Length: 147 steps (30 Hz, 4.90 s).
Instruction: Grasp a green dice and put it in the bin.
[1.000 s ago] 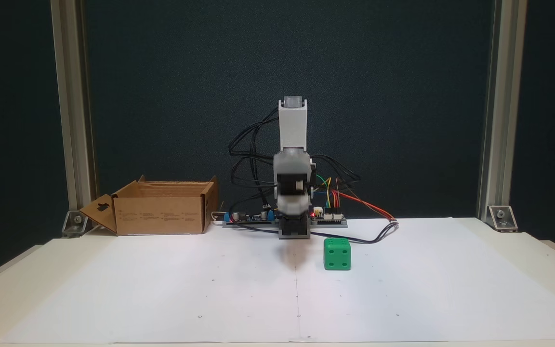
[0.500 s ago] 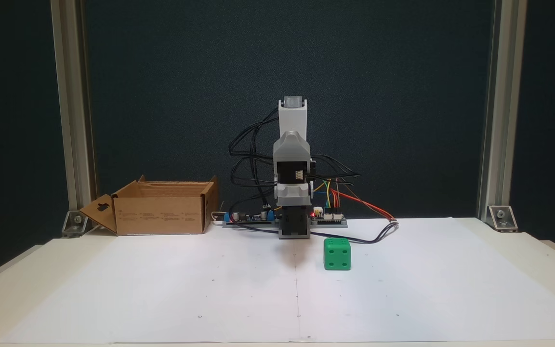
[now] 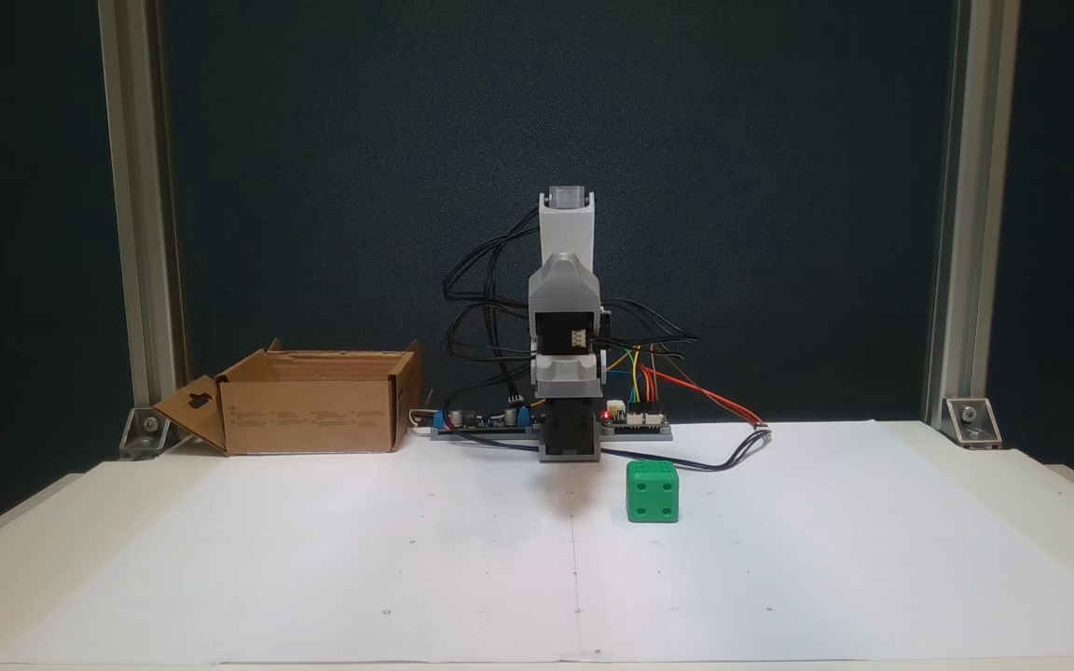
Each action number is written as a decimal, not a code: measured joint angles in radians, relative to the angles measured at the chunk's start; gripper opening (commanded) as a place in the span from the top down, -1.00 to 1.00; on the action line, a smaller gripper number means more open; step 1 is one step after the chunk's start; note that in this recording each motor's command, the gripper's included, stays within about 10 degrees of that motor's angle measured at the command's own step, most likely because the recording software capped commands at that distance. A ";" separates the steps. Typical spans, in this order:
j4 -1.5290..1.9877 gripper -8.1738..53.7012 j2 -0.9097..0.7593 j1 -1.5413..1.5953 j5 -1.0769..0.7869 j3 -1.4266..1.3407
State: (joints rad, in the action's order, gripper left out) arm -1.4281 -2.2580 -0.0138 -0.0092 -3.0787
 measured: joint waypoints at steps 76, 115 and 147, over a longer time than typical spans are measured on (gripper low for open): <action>2.436 -0.67 0.143 0.318 0.101 1.192; 2.436 -0.66 0.410 0.436 0.499 1.223; 2.160 -0.66 0.485 0.471 0.511 0.994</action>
State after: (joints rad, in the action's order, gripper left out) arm 0.7317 -1.7733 0.4571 0.5016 -2.0847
